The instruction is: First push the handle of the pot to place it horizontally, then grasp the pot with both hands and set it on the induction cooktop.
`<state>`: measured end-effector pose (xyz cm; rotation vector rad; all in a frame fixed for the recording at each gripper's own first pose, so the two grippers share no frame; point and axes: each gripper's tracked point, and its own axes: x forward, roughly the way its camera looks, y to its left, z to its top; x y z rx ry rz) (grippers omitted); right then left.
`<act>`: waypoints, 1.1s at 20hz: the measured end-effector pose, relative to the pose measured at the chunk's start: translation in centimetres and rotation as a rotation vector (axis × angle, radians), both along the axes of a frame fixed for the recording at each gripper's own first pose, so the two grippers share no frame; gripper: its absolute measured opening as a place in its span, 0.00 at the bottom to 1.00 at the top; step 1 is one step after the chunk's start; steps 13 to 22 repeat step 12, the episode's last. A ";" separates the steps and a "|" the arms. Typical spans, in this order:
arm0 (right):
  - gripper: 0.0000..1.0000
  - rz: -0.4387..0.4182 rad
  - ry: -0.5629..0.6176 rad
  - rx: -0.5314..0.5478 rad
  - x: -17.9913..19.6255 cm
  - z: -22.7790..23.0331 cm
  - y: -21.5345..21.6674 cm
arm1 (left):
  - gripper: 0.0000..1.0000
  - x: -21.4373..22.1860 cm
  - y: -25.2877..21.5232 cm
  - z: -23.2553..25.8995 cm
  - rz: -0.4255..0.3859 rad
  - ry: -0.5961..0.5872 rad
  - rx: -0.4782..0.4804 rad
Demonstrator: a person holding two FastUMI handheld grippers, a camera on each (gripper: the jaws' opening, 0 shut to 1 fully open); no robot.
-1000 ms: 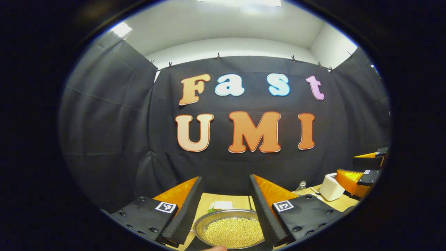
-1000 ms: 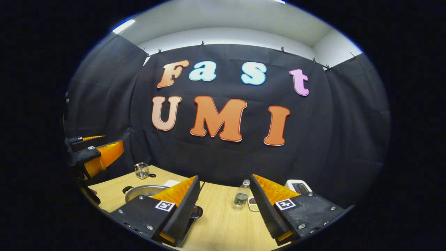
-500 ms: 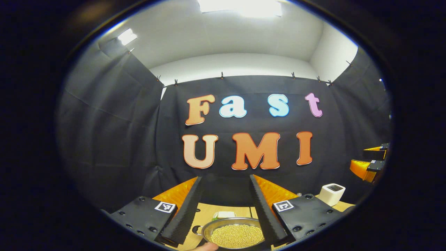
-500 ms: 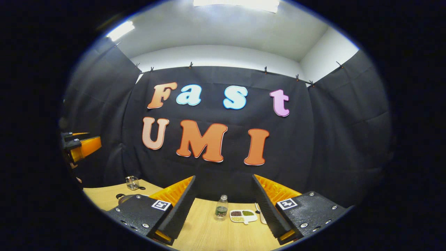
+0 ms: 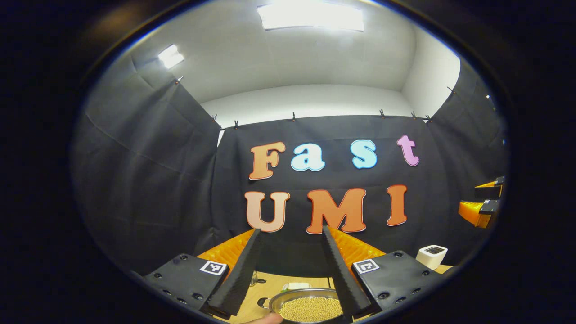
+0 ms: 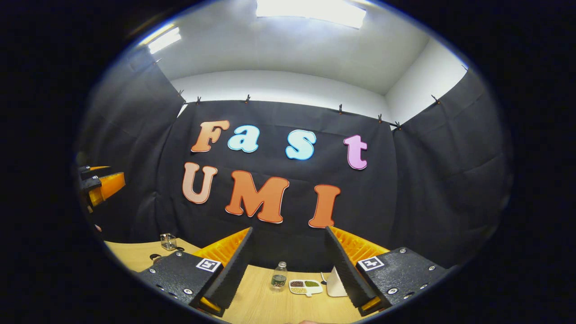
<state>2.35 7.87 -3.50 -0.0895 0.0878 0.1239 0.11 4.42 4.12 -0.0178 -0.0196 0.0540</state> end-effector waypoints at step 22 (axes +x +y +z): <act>0.95 0.009 -0.016 0.035 -1.6 2.8 -0.7 | 0.87 -1.3 1.8 2.7 -0.001 0.005 -0.053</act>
